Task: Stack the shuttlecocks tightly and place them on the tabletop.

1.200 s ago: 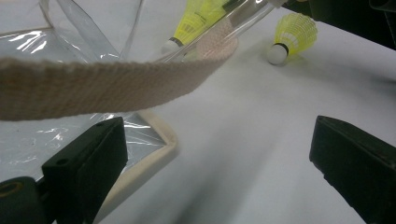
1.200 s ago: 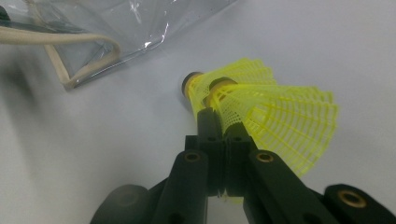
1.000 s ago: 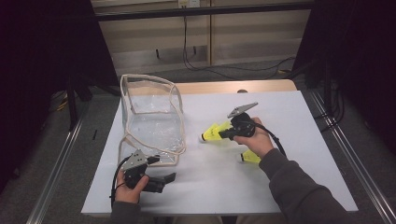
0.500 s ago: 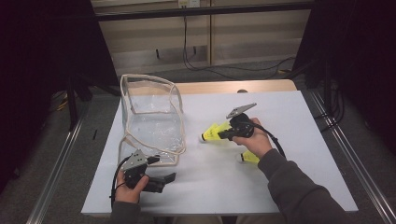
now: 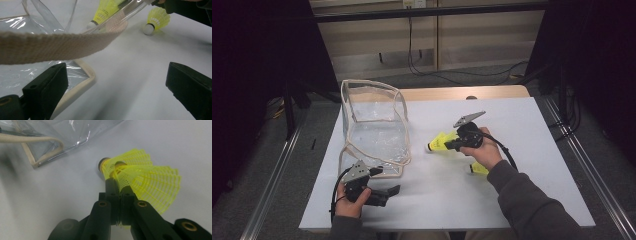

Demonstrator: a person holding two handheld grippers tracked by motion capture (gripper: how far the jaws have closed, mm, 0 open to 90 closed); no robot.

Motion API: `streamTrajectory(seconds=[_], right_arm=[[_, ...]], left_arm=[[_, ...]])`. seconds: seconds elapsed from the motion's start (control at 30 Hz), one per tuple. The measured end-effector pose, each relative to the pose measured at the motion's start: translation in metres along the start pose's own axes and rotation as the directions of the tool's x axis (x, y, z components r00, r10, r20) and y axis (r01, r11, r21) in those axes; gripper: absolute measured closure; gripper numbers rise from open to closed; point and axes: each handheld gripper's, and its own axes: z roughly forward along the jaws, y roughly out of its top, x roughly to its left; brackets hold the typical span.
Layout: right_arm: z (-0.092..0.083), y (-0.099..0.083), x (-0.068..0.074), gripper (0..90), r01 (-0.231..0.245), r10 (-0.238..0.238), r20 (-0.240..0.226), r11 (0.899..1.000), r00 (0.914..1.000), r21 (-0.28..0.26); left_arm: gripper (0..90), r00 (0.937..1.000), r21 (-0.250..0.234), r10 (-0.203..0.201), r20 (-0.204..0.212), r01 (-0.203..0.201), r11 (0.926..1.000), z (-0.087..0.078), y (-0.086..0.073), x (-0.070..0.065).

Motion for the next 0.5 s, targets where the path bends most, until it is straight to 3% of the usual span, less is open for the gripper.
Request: streamTrajectory(seconds=[0.5], right_arm=[[0.0034,-0.0001,0.0017,88.3,0.002,-0.002,-0.003,1.0,1.0,0.007]], left_arm=[[4.3,1.0,0.0,0.001,0.0,-0.001,1.0,0.0,0.0001,0.0]])
